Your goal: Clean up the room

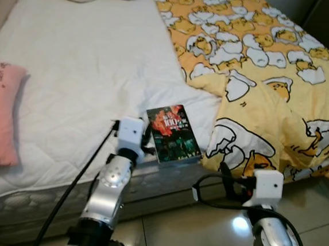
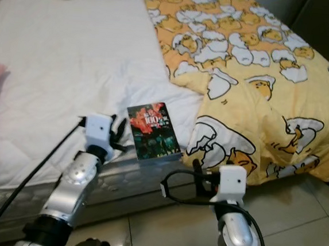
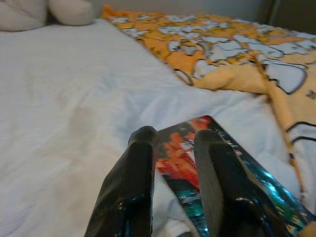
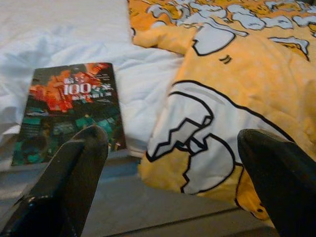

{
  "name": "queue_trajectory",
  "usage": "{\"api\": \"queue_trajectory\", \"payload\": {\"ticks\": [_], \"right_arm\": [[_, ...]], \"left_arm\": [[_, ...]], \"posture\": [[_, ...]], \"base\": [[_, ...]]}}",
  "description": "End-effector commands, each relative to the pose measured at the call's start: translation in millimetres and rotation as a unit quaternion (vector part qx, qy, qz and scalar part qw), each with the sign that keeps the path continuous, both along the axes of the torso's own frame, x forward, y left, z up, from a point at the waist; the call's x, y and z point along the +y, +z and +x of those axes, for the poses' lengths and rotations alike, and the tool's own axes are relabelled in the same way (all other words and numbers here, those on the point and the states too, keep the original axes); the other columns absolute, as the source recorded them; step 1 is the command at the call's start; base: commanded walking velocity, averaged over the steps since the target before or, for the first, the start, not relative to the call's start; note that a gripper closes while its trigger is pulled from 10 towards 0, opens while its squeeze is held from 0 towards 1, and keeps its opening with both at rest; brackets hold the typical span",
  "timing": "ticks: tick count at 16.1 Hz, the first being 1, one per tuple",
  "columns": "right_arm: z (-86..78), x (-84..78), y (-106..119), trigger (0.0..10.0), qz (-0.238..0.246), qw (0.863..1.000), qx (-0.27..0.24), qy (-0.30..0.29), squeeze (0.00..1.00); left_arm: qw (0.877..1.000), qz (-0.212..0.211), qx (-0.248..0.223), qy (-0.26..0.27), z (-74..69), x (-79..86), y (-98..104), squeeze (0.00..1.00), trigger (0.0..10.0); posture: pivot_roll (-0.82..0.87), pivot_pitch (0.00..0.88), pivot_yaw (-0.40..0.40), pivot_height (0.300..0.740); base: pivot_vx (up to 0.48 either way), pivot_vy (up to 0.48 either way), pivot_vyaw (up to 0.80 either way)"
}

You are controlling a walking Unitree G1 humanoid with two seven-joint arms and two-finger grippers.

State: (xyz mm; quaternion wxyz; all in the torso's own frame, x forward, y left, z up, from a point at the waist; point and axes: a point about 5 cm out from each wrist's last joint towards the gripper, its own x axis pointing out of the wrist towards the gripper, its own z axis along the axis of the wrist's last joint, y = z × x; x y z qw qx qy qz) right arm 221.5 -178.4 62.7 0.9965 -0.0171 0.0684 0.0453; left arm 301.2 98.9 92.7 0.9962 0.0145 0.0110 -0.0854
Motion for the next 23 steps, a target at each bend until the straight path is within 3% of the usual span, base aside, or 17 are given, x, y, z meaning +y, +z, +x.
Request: {"api": "queue_trajectory", "payload": {"ticks": [1,4,5,6,9,13,16,17,18,21,22,23], "right_arm": [[1.8,-0.7,0,10.0,-0.001,1.0,-0.002,0.002,1.0],[11.7,-0.3,-3,10.0,-0.024,1.0,0.01,0.016,1.0],[15.5,-0.8,-4,10.0,-0.023,1.0,0.011,0.016,1.0],[19.8,-0.9,-2,10.0,-0.025,1.0,0.001,0.019,0.94],[28.9,-1.0,0,10.0,-0.018,1.0,-0.01,0.004,1.0],[35.8,6.7,2,10.0,0.006,0.999,-0.033,0.016,1.0],[45.3,12.6,1,10.0,-0.004,1.0,-0.029,0.005,1.0],[46.0,13.2,2,10.0,0.001,0.999,-0.034,0.003,0.0],[46.2,13.5,1,10.0,0.0,0.999,-0.035,0.002,0.0],[42.5,5.5,-1,10.0,0.013,0.998,-0.043,-0.032,0.0],[39.0,-1.0,-1,10.0,0.018,0.997,-0.05,-0.048,0.88],[36.9,-4.7,-2,10.0,0.015,0.997,-0.05,-0.053,0.88]], "left_arm": [[1.0,-0.01,0.019,0.013,-3.5,-3.3,-2,1.0,10.0],[0.996,-0.02,0.081,0.04,-6.9,5.5,-21,1.0,10.0],[0.996,0.004,0.083,0.041,-7.3,11.5,-24,0.0,10.0],[0.996,0.03,0.082,0.033,-6.0,16.7,-24,0.0,10.0],[0.997,0.021,0.073,0.029,3.2,18.9,-19,0.0,10.0],[0.992,-0.014,0.113,0.058,17.0,24.9,-27,0.0,10.0],[0.993,0.006,0.102,0.059,28.0,25.4,-22,0.0,10.0],[0.993,0.009,0.1,0.055,30.0,24.2,-21,0.0,10.0],[0.994,0.008,0.099,0.04,31.4,22.2,-20,1.0,10.0],[0.996,-0.017,0.079,0.038,30.4,25.8,-17,1.0,10.0],[0.997,-0.025,0.051,0.044,25.2,30.7,-12,1.0,10.0],[0.998,-0.021,0.039,0.045,21.9,30.7,-11,1.0,10.0]], "posture": [[-0.01,0.038,-0.039,0.74],[-0.02,0.015,-0.032,0.74],[-0.02,0.0,-0.028,0.74],[-0.01,0.0,-0.022,0.74],[-0.01,0.0,-0.007,0.74],[-0.03,0.0,0.01,0.74],[-0.03,0.0,0.013,0.74],[-0.03,0.0,0.015,0.74],[-0.03,0.0,0.019,0.74],[-0.03,0.0,0.034,0.74],[-0.03,0.0,0.055,0.74],[-0.03,0.0,0.059,0.74]], "base": [[0.0,-0.386,0.0],[0.0,-0.225,0.0],[0.0,0.0,0.0],[0.0,-0.48,0.76],[0.0,-0.48,0.62],[0.0,-0.469,0.53],[0.0,-0.312,0.47],[0.0,0.0,0.0],[0.0,0.0,0.0],[0.0,0.0,0.0],[0.0,0.0,0.0],[0.0,0.0,0.0]]}}
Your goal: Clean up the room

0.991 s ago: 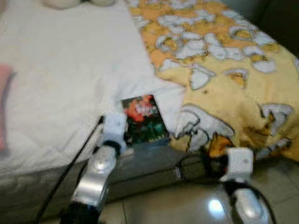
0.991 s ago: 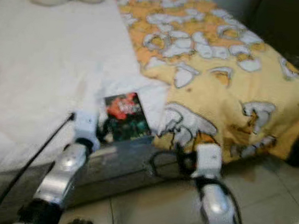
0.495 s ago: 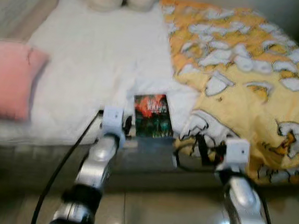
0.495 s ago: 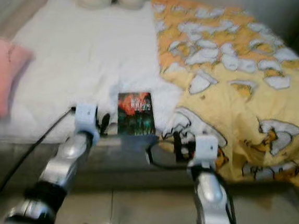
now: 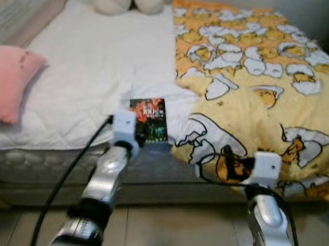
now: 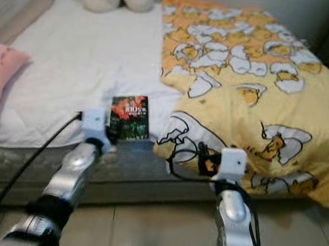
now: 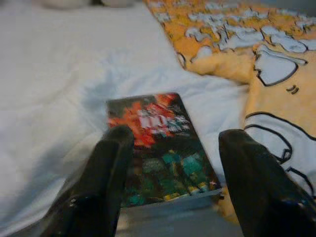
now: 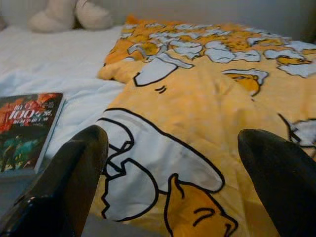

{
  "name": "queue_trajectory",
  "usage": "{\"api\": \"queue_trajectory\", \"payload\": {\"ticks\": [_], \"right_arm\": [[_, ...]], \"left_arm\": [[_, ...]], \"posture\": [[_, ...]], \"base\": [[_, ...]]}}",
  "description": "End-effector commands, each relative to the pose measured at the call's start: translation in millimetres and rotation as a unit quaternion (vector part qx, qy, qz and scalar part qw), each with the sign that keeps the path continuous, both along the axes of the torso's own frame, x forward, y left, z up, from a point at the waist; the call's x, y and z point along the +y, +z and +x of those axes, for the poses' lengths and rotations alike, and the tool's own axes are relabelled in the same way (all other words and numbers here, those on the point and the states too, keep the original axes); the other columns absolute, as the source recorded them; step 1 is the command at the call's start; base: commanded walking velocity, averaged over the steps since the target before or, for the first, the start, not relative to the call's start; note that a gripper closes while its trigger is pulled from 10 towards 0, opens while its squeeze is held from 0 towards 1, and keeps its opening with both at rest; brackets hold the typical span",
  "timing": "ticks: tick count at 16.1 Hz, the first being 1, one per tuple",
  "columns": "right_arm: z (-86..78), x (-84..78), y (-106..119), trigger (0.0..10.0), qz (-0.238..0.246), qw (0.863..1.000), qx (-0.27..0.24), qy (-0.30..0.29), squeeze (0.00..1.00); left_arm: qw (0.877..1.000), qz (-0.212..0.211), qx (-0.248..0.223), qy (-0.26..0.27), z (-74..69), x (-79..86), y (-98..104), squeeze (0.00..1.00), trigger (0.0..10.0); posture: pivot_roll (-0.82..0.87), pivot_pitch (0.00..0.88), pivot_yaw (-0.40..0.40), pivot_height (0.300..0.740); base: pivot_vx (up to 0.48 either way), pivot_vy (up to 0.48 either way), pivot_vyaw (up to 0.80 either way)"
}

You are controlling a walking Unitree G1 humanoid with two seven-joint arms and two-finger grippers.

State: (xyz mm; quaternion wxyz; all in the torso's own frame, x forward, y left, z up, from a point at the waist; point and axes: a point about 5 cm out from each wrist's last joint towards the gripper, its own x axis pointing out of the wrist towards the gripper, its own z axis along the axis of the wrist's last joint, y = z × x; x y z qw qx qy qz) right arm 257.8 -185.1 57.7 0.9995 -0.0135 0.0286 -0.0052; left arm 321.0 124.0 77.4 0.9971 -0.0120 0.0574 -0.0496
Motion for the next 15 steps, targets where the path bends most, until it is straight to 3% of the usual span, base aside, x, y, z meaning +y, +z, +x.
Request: {"api": "queue_trajectory", "payload": {"ticks": [1,2,3,5,9,15], "right_arm": [[-1.6,-1.4,0,10.0,0.008,1.0,-0.005,-0.009,0.87],[-4.5,-8.9,0,10.0,0.014,0.999,-0.002,-0.034,0.0],[-4.9,-9.4,1,10.0,0.018,0.999,-0.004,-0.038,0.0],[-4.7,-6.3,2,10.0,0.014,0.999,-0.008,-0.034,0.0],[-4.5,1.5,1,10.0,0.003,1.0,-0.011,-0.008,0.0],[10.2,3.5,14,10.0,-0.017,0.999,-0.028,0.025,0.0]], "left_arm": [[1.0,0.014,-0.019,0.002,-1.3,4.5,4,1.0,10.0],[0.998,0.038,-0.031,-0.028,-5.0,-5.2,7,1.0,10.0],[0.997,0.049,-0.035,-0.041,-5.5,-8.9,9,1.0,10.0],[0.998,0.03,-0.033,-0.049,-1.9,-12.2,12,0.0,10.0],[1.0,-0.009,-0.018,-0.016,-5.4,-6.9,9,0.0,10.0],[0.999,-0.029,-0.035,-0.02,2.7,-18.7,18,0.0,10.0]], "posture": [[-0.03,0.0,0.061,0.74],[-0.05,0.0,0.067,0.74],[-0.05,0.0,0.067,0.74],[-0.05,0.0,0.073,0.74],[-0.04,0.0,0.06,0.74],[-0.05,0.0,0.041,0.74]], "base": [[0.0,0.0,0.0],[0.0,0.0,0.0],[0.0,0.0,0.0],[0.0,0.0,0.0],[0.323,0.0,0.0],[0.453,0.0,0.0]]}}
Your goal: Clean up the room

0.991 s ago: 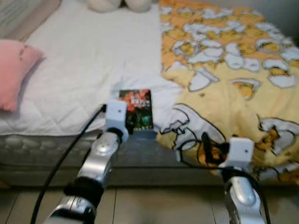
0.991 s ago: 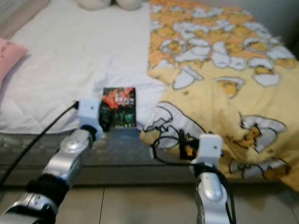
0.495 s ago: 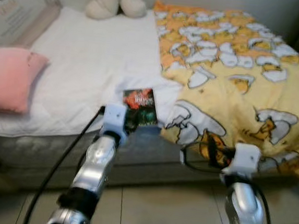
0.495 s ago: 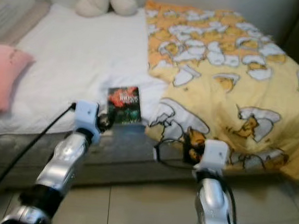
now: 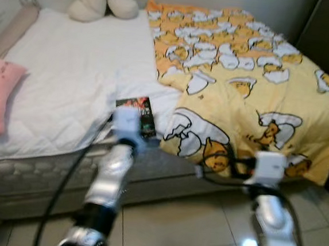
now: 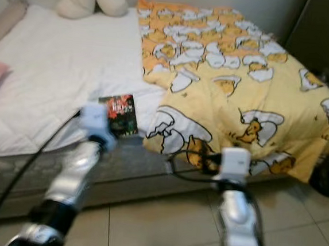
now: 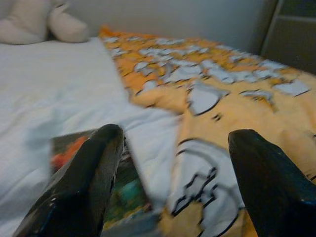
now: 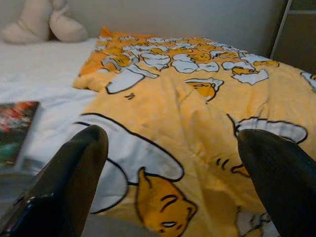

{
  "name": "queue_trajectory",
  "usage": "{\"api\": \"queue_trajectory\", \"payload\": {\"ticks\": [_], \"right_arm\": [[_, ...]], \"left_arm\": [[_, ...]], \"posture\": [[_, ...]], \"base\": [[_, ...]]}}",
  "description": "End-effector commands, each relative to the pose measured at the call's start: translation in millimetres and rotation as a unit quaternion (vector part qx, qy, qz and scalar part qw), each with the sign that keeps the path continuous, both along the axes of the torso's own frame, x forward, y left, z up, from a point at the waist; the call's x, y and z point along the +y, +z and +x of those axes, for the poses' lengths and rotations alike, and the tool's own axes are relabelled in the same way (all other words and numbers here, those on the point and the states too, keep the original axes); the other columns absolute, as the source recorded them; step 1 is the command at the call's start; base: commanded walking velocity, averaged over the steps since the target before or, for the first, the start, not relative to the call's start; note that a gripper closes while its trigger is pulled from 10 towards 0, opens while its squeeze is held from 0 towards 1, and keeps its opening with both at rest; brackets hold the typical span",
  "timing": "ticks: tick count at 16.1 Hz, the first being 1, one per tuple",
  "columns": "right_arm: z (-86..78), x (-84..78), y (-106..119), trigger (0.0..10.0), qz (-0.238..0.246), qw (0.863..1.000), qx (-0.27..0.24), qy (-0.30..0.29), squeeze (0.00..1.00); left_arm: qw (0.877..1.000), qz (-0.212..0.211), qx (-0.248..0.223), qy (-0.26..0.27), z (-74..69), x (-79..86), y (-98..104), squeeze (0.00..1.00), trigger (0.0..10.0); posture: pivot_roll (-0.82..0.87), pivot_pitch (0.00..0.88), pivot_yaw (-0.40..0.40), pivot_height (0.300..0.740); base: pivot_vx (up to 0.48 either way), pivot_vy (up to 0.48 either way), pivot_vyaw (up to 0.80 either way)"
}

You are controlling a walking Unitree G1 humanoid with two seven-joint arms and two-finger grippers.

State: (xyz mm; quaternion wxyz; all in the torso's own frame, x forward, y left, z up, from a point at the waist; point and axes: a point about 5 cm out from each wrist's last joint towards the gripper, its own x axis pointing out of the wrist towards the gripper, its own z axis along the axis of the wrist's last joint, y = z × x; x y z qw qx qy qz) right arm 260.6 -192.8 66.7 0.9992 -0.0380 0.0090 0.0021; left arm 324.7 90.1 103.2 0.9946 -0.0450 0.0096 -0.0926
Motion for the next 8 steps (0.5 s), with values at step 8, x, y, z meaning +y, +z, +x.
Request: {"api": "queue_trajectory", "payload": {"ticks": [8], "right_arm": [[3.6,23.0,-7,10.0,-0.007,0.995,0.042,0.086,0.0]], "left_arm": [[0.992,-0.026,0.072,0.102,-4.0,45.2,-24,0.0,10.0]], "posture": [[-0.04,0.0,0.029,0.74]], "base": [[0.474,0.0,0.11]]}}
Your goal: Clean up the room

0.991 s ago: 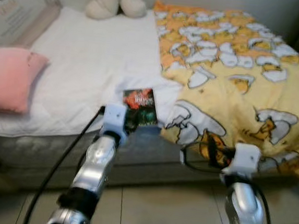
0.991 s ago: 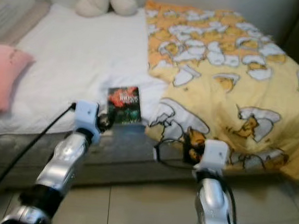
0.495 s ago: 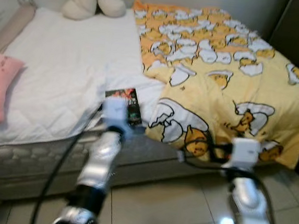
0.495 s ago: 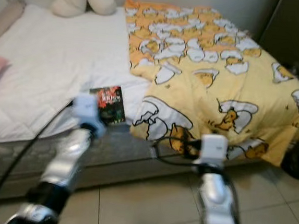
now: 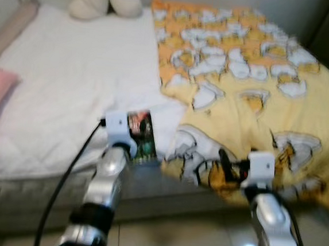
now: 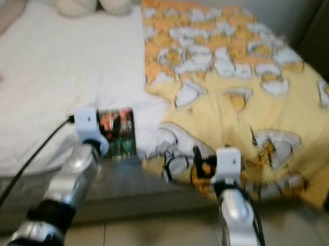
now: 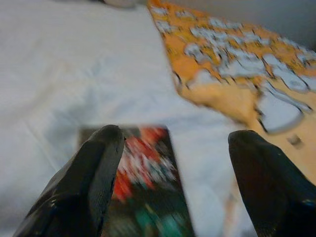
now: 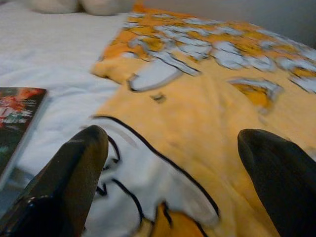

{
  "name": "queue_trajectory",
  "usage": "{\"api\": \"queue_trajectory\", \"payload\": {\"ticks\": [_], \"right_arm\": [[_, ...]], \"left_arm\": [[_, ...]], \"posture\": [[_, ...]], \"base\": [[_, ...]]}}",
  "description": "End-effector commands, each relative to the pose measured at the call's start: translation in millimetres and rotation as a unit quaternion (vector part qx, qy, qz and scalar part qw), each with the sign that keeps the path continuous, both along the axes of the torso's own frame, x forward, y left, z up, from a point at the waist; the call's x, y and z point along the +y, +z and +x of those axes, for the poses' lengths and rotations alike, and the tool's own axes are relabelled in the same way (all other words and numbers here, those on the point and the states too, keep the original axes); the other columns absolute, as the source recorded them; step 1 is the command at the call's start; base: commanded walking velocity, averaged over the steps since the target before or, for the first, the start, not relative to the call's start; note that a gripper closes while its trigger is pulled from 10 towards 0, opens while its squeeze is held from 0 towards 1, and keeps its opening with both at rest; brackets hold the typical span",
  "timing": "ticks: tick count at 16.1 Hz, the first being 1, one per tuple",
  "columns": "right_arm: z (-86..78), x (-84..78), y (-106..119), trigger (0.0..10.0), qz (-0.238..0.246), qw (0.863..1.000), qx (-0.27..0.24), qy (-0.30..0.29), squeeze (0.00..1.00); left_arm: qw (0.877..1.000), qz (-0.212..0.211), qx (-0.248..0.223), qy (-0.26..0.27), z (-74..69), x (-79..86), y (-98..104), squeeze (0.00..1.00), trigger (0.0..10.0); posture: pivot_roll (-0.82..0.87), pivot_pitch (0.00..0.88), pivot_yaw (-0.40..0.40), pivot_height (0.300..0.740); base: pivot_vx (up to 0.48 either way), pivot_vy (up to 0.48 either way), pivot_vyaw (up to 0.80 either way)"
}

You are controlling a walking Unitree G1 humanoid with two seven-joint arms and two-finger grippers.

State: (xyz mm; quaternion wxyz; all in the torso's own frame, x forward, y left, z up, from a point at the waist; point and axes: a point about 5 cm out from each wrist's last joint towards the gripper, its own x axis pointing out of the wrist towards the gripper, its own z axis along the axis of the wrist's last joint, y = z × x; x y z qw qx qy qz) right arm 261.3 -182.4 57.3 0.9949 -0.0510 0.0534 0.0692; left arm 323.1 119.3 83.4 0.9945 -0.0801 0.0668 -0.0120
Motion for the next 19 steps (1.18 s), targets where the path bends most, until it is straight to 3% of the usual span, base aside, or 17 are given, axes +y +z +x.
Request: {"api": "queue_trajectory", "payload": {"ticks": [1,4,6,8,10,11,12,13,15,16,17,19], "right_arm": [[1.9,7.7,1,10.0,0.002,1.0,0.004,0.02,0.0],[2.1,2.4,-1,10.0,0.008,1.0,0.009,-0.008,0.0],[1.6,3.5,-2,10.0,0.012,1.0,0.008,-0.008,0.0],[-2.1,4.3,-4,10.0,0.013,1.0,0.012,-0.005,0.0],[-7.8,3.9,-6,10.0,0.012,1.0,0.019,-0.003,0.0],[-13.3,1.9,-8,10.0,0.012,1.0,0.026,-0.004,0.0],[-18.3,0.0,-11,10.0,0.012,0.999,0.031,-0.007,0.0],[-22.1,0.0,-13,10.0,0.011,0.999,0.037,-0.007,0.0],[-28.3,-0.5,-15,10.0,0.008,0.999,0.046,-0.003,0.0],[-32.4,-1.4,-14,10.0,0.004,0.999,0.049,0.0,0.0],[-46.4,-7.5,-10,10.0,-0.008,0.998,0.056,0.002,0.0],[-63.7,-19.5,-9,10.0,-0.02,0.997,0.073,-0.004,0.0]], "left_arm": [[1.0,0.024,-0.003,-0.011,-2.6,5.2,-1,0.0,10.0],[0.997,0.045,-0.028,-0.064,4.3,-15.4,9,0.0,10.0],[0.995,0.046,-0.032,-0.078,7.0,-19.9,12,0.0,10.0],[0.999,0.031,-0.015,-0.028,11.1,-7.2,11,0.0,10.0],[0.997,0.067,0.023,0.029,15.1,8.0,2,0.0,10.0],[0.997,0.062,0.051,0.012,21.6,5.8,-1,0.0,10.0],[0.994,0.023,0.091,-0.052,23.6,-9.9,-9,0.0,10.0],[0.982,-0.008,0.149,-0.115,16.5,-29.1,-24,0.0,10.0],[0.962,-0.034,0.174,-0.21,4.7,-64.6,-34,0.0,10.0],[0.959,-0.04,0.183,-0.211,2.8,-71.9,-36,0.0,10.0],[0.962,-0.04,0.185,-0.197,3.7,-82.6,-35,0.0,10.0],[0.966,-0.017,0.172,-0.192,4.7,-85.5,-33,0.0,10.0]], "posture": [[-0.04,0.0,0.026,0.74],[-0.04,0.0,0.032,0.74],[-0.04,0.0,0.039,0.74],[-0.05,0.0,0.035,0.74],[-0.06,0.0,0.03,0.74],[-0.07,0.0,0.023,0.74],[-0.07,0.0,0.02,0.74],[-0.07,0.0,0.017,0.74],[-0.1,0.0,0.002,0.74],[-0.12,0.0,-0.015,0.74],[-0.17,0.024,-0.037,0.74],[-0.2,0.056,-0.063,0.74]], "base": [[0.469,0.0,0.7],[0.469,0.0,0.43],[0.467,0.0,0.0],[0.471,0.0,0.0],[0.24,0.0,0.0],[0.0,0.0,0.0],[0.0,0.0,0.0],[0.0,0.0,0.0],[0.0,0.0,0.0],[0.0,0.0,0.0],[0.0,0.0,0.0],[0.0,0.0,0.0]]}}
